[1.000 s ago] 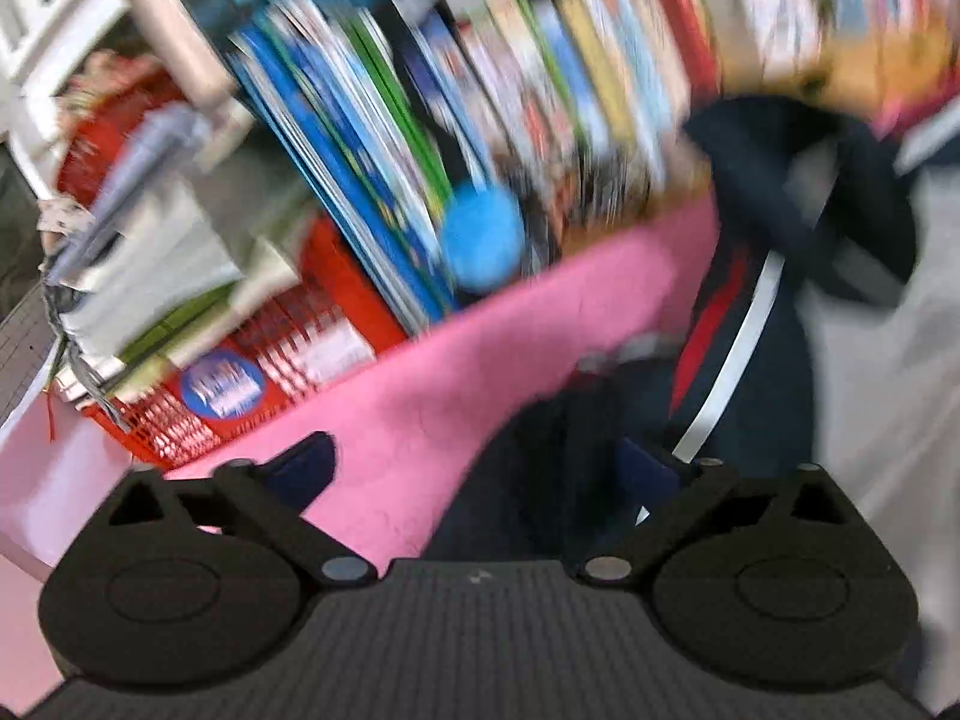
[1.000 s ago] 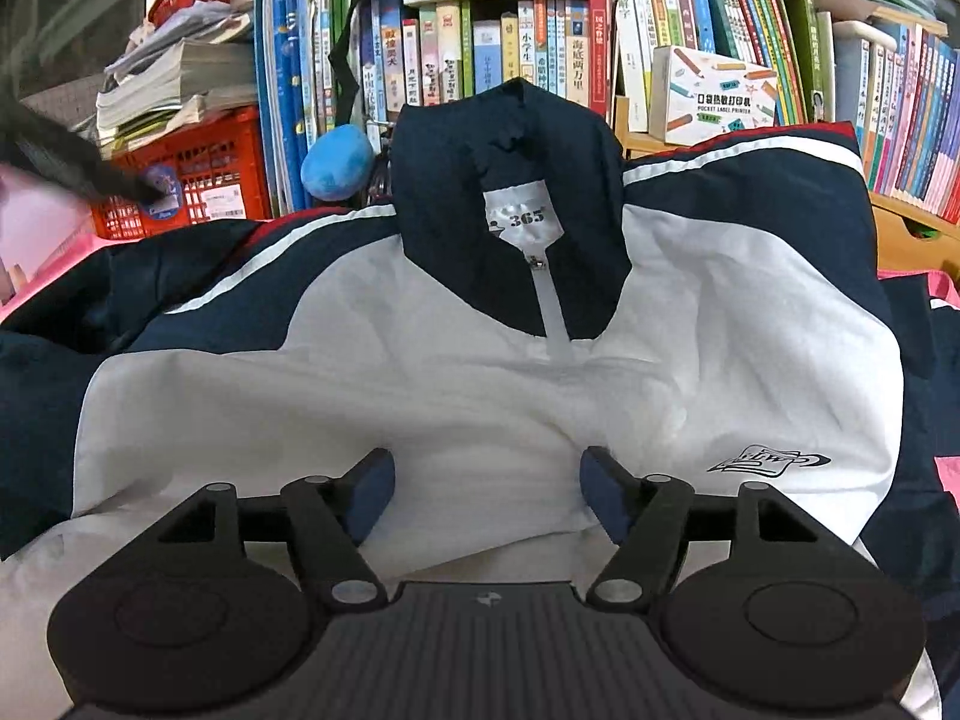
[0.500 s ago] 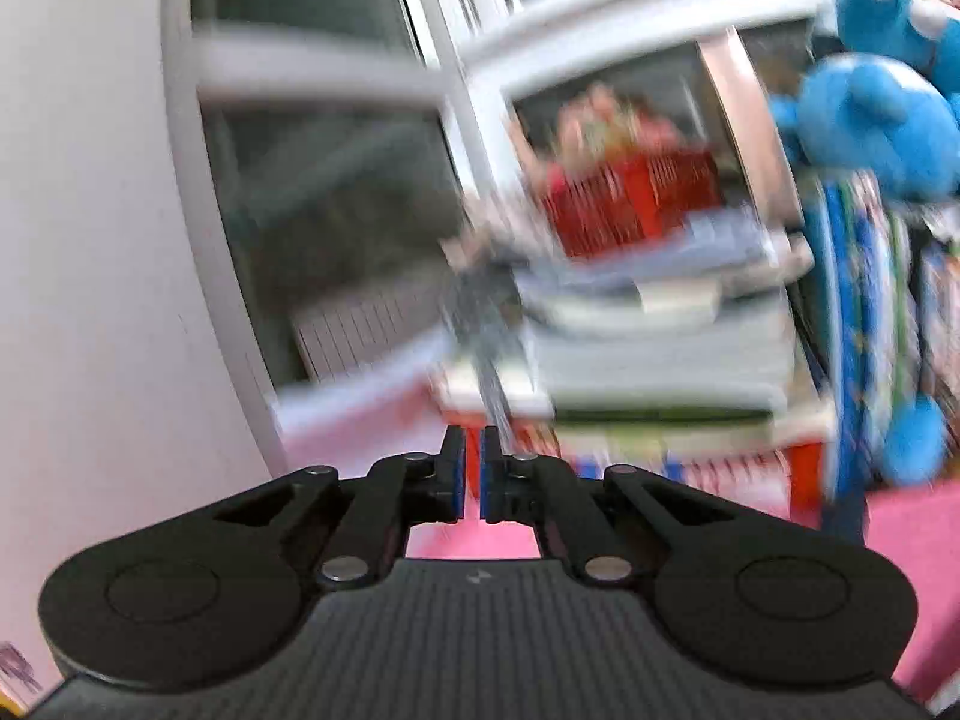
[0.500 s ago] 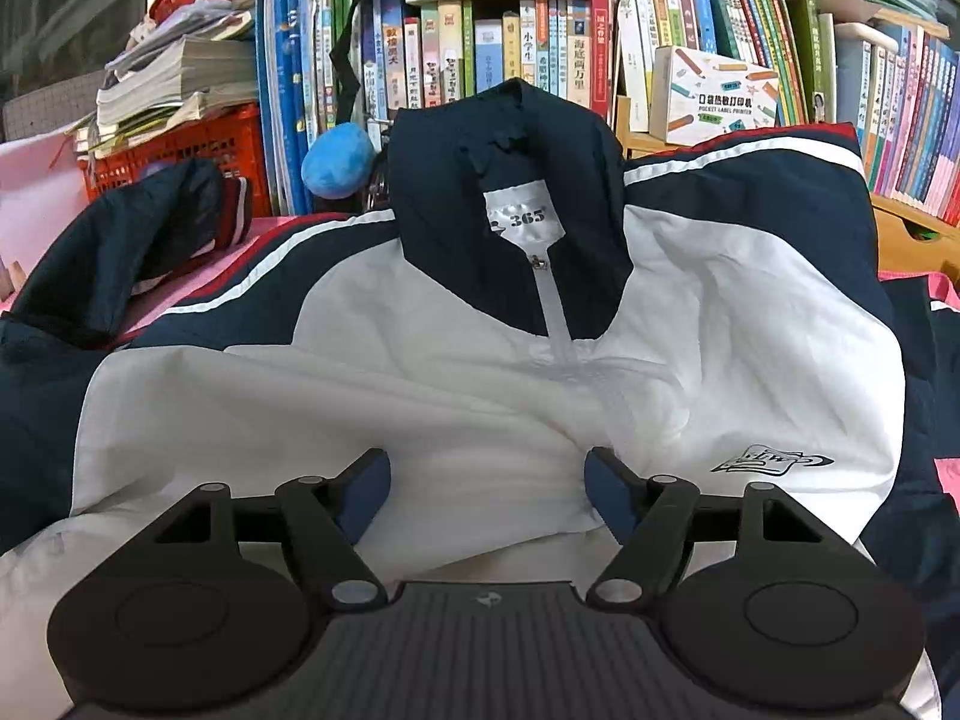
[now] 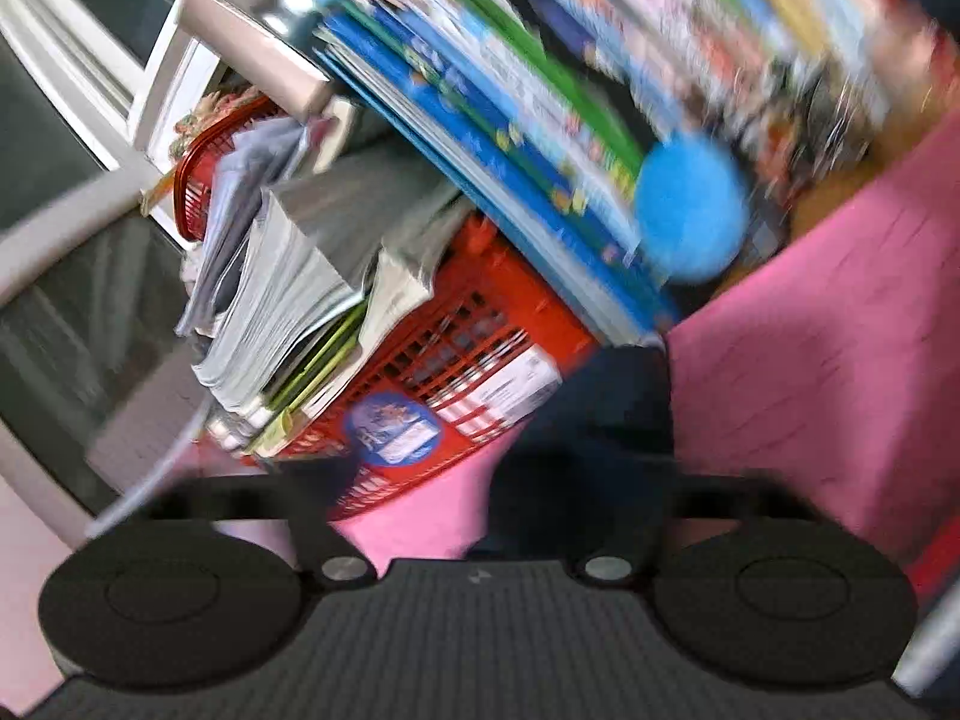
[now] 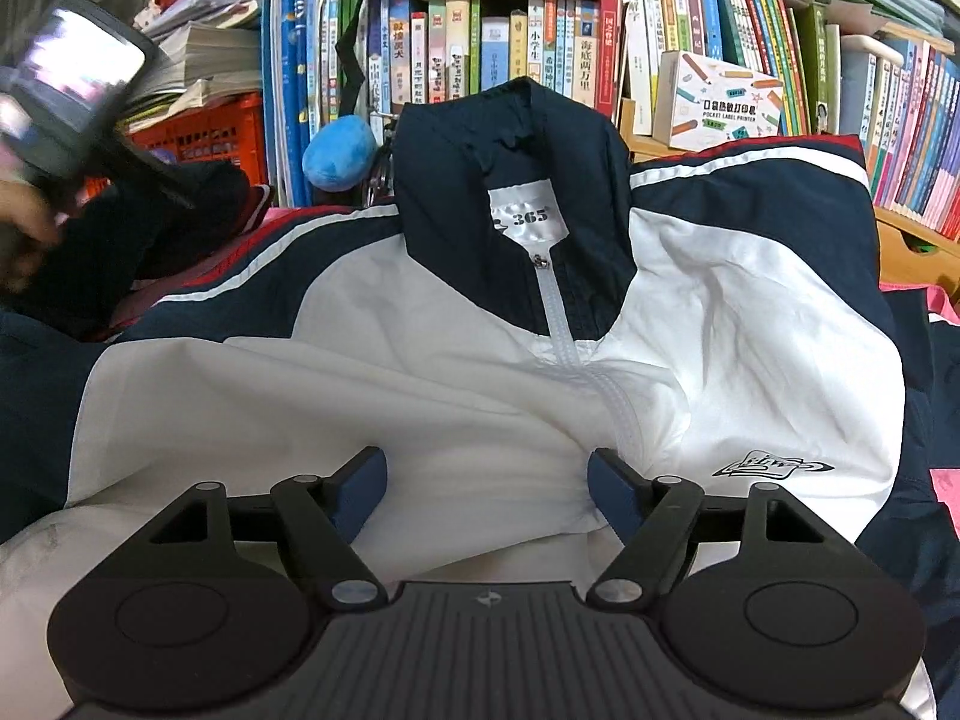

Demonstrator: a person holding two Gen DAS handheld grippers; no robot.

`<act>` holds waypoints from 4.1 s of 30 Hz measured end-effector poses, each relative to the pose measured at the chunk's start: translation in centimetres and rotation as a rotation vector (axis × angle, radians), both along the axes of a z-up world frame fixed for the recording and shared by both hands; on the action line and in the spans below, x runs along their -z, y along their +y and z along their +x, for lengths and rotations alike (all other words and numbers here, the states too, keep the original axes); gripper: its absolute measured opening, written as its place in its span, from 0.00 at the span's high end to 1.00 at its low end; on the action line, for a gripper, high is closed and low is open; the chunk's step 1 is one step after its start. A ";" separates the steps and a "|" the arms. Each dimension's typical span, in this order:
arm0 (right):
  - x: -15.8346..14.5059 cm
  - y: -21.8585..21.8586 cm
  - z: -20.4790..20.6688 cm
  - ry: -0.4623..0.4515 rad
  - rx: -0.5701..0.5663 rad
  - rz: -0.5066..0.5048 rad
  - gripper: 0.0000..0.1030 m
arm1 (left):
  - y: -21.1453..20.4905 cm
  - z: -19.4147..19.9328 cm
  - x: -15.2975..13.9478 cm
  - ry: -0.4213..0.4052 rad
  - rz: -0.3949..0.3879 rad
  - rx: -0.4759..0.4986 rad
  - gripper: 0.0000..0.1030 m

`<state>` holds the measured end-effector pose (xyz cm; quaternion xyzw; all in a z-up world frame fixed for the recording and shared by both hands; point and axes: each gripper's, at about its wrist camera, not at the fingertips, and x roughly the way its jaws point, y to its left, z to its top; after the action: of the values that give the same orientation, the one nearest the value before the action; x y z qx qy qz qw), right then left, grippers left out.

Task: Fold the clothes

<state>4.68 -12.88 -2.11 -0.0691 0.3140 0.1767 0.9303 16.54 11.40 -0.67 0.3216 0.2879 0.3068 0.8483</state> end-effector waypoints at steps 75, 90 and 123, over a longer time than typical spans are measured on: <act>-1.1 36.5 2.1 0.510 -0.544 0.364 0.84 | 14.7 -30.0 -0.5 -0.115 -1.020 0.209 0.94; -19.1 33.3 0.1 -0.206 -0.234 0.358 0.94 | 17.3 -32.5 -0.6 -0.214 -1.166 0.282 0.87; 0.4 19.5 -7.8 0.061 -0.711 -0.288 0.04 | 24.4 -37.9 -6.5 -0.452 -1.056 -0.103 0.00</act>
<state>-3.16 6.66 -2.52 -0.2982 0.3193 0.4444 0.7821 -21.37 35.80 5.84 -0.2335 0.2288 0.2234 0.9183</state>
